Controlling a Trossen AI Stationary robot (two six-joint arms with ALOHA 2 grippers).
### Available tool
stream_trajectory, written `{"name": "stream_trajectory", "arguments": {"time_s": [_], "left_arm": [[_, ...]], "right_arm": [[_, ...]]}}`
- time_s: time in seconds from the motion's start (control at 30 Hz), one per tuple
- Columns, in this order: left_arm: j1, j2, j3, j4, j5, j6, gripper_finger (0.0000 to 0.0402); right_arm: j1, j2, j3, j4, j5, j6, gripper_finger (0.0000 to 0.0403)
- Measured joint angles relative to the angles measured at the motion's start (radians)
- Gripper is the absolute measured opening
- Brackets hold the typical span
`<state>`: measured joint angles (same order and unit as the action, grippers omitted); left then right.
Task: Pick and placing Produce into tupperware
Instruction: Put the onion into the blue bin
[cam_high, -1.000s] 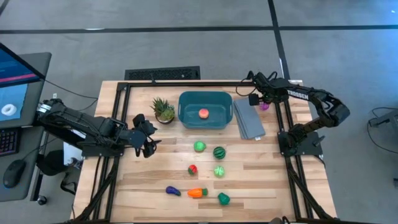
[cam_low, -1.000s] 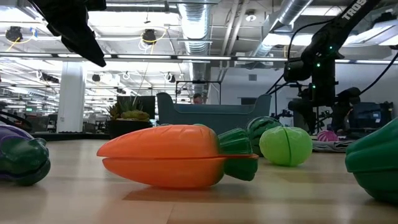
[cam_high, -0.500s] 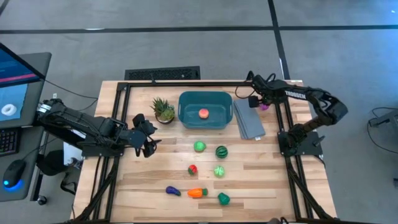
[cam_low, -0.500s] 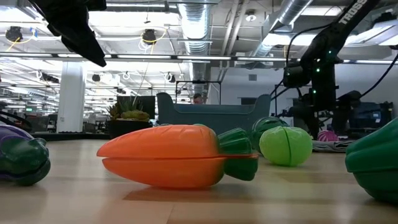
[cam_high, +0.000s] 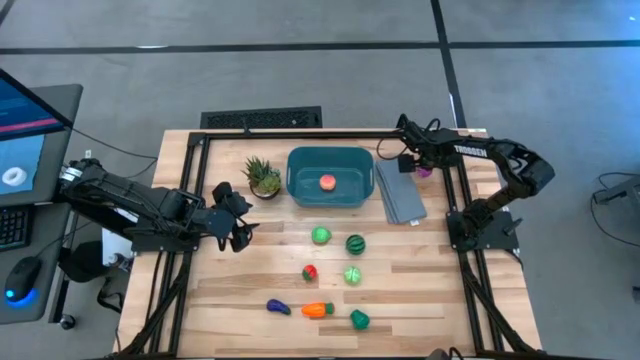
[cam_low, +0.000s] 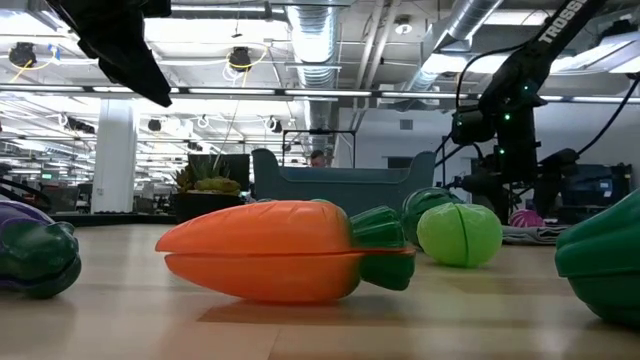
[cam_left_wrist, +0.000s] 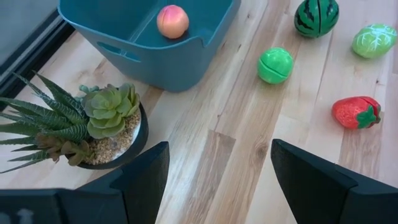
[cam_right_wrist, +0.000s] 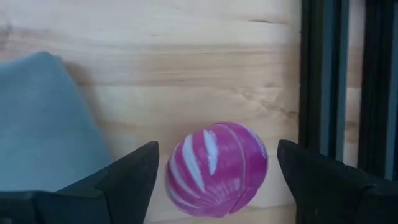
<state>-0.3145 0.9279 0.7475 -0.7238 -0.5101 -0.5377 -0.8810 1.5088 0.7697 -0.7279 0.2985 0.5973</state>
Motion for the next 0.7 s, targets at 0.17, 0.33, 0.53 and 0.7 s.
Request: {"name": "stream_trajectory", "arguments": {"time_s": [0.17,0.33,0.53,0.7], "left_arm": [[0.0,0.0,0.0,0.0,0.0,0.0,0.0271],[0.0,0.0,0.0,0.0,0.0,0.0,0.0271],[0.0,0.0,0.0,0.0,0.0,0.0,0.0271],[0.0,0.0,0.0,0.0,0.0,0.001,0.0271]], "right_arm": [[-0.005,0.0,0.0,-0.001,-0.011,0.001,0.034],[-0.004,0.0,-0.001,0.002,-0.033,0.004,0.0323],[-0.003,0.002,-0.02,-0.002,-0.047,0.014,0.0311],[-0.003,0.002,-0.022,-0.005,-0.043,0.016,0.0303]]}}
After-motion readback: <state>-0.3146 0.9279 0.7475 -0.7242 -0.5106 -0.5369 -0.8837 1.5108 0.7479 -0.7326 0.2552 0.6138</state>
